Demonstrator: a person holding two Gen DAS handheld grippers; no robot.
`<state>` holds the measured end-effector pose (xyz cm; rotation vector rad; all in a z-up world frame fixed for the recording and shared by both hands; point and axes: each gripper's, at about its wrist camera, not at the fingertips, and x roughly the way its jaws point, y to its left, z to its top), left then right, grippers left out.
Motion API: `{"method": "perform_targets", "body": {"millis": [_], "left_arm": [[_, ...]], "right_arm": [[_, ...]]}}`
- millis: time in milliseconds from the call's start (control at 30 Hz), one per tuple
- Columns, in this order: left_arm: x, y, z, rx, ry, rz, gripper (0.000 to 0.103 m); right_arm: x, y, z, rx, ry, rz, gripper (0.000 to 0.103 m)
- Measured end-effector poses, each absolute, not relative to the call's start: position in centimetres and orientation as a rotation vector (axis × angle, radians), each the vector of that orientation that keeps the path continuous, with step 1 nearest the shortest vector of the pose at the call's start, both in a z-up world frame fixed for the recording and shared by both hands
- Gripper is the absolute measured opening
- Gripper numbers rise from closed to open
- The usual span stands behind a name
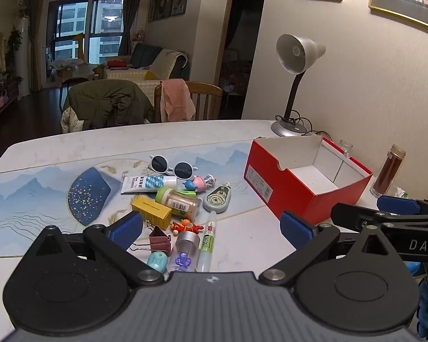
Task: Organize rigid objects
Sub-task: 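Move both grippers toward the cluster of small items on the mat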
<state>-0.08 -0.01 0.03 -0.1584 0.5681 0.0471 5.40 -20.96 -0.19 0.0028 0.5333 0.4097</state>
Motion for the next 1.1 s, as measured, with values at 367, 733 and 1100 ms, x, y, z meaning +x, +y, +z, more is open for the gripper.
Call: {"method": "perform_targets", "body": {"millis": [367,733,1100], "left_arm": [[-0.4,-0.8,0.5,-0.129,0.560,0.064,0.103],[-0.1,0.2,0.8,-0.133,0.541,0.070,0.103],[0.1,0.8,0.6,-0.124,0.547,0.095,0.103]], "right_arm": [[5.0,-20.5,0.0,0.006,0.537,0.418,0.102],[5.8,-20.3,-0.1,0.003,0.543,0.424,0.102],[6.1,-19.4,0.1,-0.010,0.552,0.420,0.101]]}}
